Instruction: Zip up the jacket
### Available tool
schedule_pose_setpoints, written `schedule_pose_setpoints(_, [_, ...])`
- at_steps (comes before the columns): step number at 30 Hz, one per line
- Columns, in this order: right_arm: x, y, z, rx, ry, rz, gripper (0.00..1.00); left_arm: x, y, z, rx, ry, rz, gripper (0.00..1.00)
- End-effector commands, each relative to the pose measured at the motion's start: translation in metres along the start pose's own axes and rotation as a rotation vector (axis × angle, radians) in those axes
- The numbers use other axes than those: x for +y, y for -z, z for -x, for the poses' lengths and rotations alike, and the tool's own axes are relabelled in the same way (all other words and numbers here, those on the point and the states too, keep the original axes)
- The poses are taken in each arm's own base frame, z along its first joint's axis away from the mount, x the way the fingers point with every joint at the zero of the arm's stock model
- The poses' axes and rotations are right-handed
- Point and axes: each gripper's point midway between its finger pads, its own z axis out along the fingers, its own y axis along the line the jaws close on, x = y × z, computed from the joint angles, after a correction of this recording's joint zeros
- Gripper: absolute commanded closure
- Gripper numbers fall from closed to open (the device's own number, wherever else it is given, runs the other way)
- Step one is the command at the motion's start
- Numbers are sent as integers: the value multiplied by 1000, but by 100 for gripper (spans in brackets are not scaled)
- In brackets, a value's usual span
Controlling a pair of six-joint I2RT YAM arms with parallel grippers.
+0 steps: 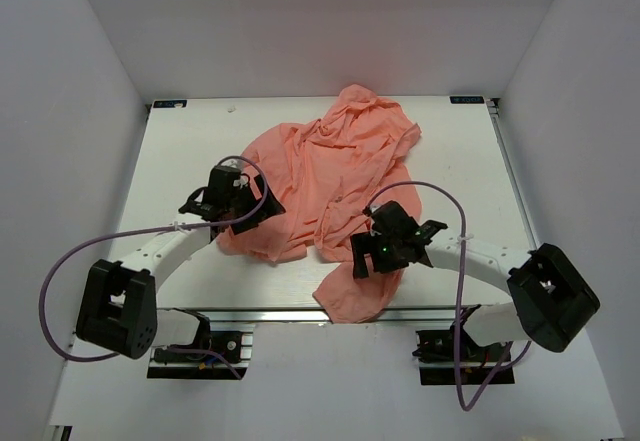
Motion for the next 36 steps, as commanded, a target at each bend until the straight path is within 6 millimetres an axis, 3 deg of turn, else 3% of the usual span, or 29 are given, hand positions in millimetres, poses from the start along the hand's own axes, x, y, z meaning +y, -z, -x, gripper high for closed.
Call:
schedule_pose_setpoints(1, [-16,-13,-6,34,-71,-28,11,-19,-8,-7,35,-59,-138,2])
schedule_pose_setpoints(9, [-88,-15,13,-8,-262,-173,11,6,-33,-28,130,-52,-49,2])
schedule_pose_setpoints(12, [-124,-4,36,-68,-361,-190,11,0,-31,-27,139,-58,-75,2])
schedule_pose_setpoints(14, [-133,0,38,-38,-376,-196,11,-10,-25,-23,135,-86,-118,2])
schedule_pose_setpoints(15, [-136,7,49,-56,-375,-202,11,-12,-22,-21,134,-109,-124,2])
schedule_pose_setpoints(17, [-136,16,54,-71,-365,-217,11,-20,-14,-14,133,-133,-131,2])
schedule_pose_setpoints(21, [-131,56,79,-195,-320,-245,11,-36,0,-9,123,-143,-195,2])
schedule_pose_setpoints(26, [-116,107,138,-378,-233,-219,11,-45,10,4,67,-165,-210,2])
schedule_pose_setpoints(29, [-106,112,172,-455,-193,-156,11,-38,7,6,51,-165,-174,2])
schedule_pose_setpoints(30, [-105,102,178,-440,-189,-132,11,-35,5,5,55,-163,-166,2])
schedule_pose_setpoints(32, [-102,103,207,-494,-175,-104,11,-31,-3,0,74,-161,-157,2])
schedule_pose_setpoints(33, [-105,88,213,-470,-181,-91,11,-26,-8,-4,83,-159,-152,2])
schedule_pose_setpoints(36, [-112,68,248,-498,-173,-73,11,-11,-23,-20,154,-143,-112,2])
